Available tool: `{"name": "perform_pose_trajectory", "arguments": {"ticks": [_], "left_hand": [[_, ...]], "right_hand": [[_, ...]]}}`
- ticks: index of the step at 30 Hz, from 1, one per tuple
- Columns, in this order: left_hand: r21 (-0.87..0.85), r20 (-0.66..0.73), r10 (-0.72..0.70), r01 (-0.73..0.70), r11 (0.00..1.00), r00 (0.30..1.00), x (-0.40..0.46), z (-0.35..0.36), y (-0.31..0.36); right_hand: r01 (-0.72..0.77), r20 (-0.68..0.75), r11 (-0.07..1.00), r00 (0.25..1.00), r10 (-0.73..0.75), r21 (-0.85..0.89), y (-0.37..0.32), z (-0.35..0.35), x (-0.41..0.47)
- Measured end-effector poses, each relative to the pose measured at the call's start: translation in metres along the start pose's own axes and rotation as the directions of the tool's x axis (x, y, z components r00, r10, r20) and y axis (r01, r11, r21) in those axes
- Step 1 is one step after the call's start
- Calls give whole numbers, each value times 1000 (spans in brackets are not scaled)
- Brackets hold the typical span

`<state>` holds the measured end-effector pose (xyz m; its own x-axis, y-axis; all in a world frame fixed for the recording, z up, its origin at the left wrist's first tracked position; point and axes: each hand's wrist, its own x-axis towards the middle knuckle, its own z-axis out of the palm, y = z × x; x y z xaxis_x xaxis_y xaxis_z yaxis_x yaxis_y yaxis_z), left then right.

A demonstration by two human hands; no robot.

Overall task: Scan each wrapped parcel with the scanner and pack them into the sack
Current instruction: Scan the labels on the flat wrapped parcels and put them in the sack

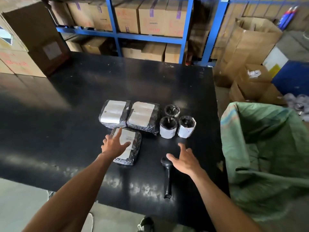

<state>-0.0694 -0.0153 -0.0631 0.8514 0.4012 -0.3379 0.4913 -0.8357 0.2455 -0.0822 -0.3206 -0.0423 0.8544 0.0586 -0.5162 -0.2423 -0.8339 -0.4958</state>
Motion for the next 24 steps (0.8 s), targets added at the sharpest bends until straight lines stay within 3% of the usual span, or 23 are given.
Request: {"name": "perform_pose_trajectory", "arguments": {"ticks": [2,5,10,12,16,18,21,24], "left_hand": [[75,52,19,-22,997,998,8,4,-5],[22,126,-37,34,999,991,24,11,-8],[-9,219,13,-12,1000,976,45,10,-17],[-30,269,74,-69,997,960,51,7,-27],[-261,306,126,-44,964,944,41,13,-39],[-341,241,68,18,940,968,29,23,-39],[-475,135,-38,99,874,990,18,41,-42],[-631,56,-91,106,768,994,-2,40,-31]], "right_hand": [[-70,18,997,997,70,28,5,17,-1],[-154,50,974,988,148,166,9,41,-3],[-172,22,932,984,174,319,7,74,7],[-218,-5,849,968,251,481,3,82,7],[-194,-50,651,940,337,734,-11,87,2],[-150,-40,573,951,306,805,-21,85,5],[-87,19,487,989,144,869,-42,66,9],[-5,42,521,997,-59,854,-69,42,8]]}}
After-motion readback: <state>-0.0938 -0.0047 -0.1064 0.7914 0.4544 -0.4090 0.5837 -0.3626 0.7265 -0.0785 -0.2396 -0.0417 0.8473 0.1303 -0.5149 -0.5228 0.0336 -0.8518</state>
